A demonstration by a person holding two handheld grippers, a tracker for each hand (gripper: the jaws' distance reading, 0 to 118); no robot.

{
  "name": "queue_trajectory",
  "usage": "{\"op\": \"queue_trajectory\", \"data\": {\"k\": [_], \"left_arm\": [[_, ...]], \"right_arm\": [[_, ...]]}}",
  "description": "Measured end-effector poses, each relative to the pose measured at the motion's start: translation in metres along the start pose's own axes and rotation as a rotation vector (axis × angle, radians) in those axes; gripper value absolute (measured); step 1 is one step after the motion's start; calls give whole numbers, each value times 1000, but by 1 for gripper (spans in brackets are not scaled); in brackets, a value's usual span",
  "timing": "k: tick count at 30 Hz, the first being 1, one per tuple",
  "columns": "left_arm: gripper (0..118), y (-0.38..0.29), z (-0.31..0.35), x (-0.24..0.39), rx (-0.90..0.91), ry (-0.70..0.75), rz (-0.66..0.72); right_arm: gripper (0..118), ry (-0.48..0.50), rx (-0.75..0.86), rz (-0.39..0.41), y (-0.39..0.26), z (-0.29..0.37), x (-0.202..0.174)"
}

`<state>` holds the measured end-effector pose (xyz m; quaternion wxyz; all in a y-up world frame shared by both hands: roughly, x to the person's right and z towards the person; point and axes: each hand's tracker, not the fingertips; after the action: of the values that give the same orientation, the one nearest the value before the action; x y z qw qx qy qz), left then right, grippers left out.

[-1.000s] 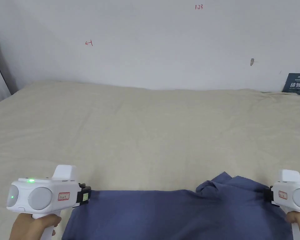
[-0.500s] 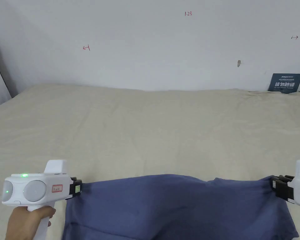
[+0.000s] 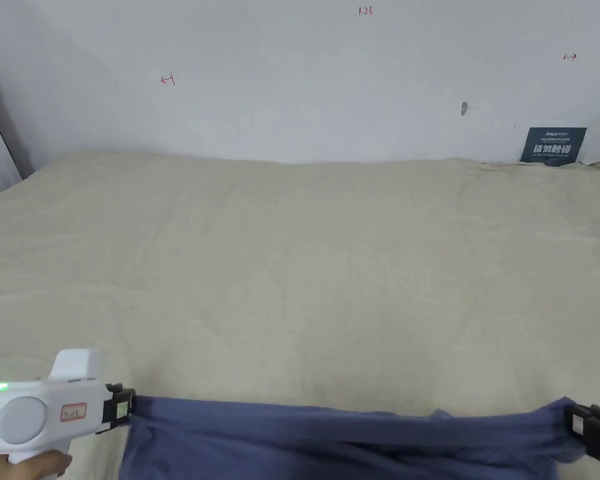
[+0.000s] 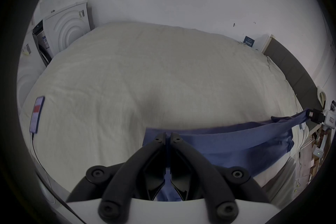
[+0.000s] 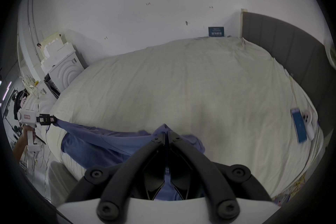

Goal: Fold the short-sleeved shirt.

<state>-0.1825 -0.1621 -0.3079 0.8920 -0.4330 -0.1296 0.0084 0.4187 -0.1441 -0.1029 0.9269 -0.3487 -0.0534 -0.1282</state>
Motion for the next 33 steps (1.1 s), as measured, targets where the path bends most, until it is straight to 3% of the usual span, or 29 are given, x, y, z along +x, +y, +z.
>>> {"op": "queue_trajectory", "data": {"k": [12,19,25,27,28,29,30,31,33], "left_arm": [[1,-81,-17,-3,-145,41,2],[1,-94,-26,0,-175,66,-21],[5,-88,-19,7,-181,66,-44],[29,-85,-14,8,-159,70,-46],[49,-82,-11,8,-154,68,-41],[80,-78,-10,9,-152,62,-34],[100,-75,-8,9,-149,60,-26],[113,-71,-7,11,-141,62,-15],[117,-63,2,16,-86,60,-16]], "right_arm": [[0,-65,-153,-116,-92,-9,6],[0,-127,-223,-78,-111,-30,-4],[2,-127,-205,-106,-107,-23,-1],[13,-122,-184,-106,-101,-16,-5],[25,-139,-160,-87,-93,-9,-12],[45,-144,-138,-62,-87,-6,-15],[58,-143,-119,-45,-81,-2,-19],[68,-139,-97,-36,-75,1,-22],[81,-142,-60,-9,-61,8,-28]]}}
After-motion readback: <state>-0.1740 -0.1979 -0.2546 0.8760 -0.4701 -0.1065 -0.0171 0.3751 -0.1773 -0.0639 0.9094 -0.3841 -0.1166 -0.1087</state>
